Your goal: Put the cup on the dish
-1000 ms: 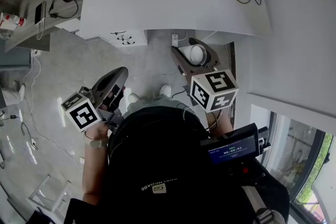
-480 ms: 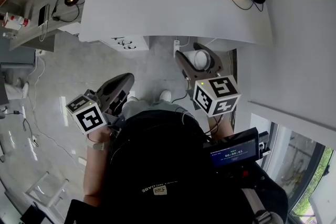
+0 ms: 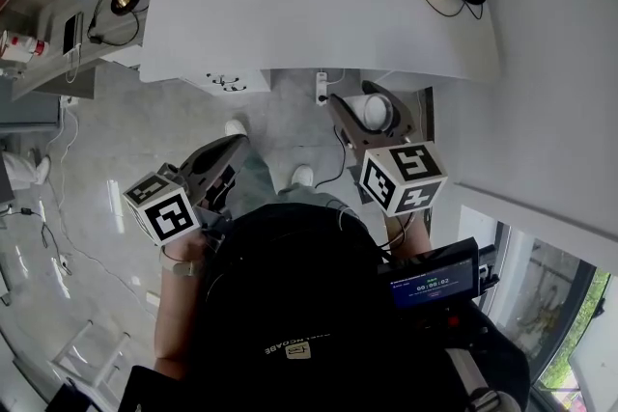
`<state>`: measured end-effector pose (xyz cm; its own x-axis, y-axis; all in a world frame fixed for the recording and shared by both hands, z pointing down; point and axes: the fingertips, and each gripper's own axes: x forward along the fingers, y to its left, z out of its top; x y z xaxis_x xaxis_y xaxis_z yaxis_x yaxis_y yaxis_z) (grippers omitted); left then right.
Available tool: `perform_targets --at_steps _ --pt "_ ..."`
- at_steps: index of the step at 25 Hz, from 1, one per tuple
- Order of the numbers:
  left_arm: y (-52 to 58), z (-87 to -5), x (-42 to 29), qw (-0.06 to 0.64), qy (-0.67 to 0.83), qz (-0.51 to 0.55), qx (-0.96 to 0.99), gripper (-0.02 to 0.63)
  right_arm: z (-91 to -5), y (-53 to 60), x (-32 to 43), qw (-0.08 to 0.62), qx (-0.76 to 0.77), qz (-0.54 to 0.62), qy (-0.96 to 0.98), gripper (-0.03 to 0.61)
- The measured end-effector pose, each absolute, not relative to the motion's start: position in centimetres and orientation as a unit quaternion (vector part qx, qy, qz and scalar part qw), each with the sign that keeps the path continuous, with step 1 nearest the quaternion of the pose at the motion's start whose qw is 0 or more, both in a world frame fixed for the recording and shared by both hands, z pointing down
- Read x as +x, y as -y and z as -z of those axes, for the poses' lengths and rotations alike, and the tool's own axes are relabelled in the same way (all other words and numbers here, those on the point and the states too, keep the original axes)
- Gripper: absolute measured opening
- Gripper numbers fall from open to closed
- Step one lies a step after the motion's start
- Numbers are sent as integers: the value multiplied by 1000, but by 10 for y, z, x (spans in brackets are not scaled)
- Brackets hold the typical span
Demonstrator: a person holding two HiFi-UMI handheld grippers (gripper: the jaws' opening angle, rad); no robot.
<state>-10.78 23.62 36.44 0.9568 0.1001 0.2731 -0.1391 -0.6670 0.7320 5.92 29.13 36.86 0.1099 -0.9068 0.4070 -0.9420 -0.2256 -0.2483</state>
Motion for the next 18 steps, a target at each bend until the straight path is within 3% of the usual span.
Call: perform_targets --at_steps 18 --pt "-71 -367 -77 423 -39 -148 893 6 -367 -167 86 36 789 -254 558 249"
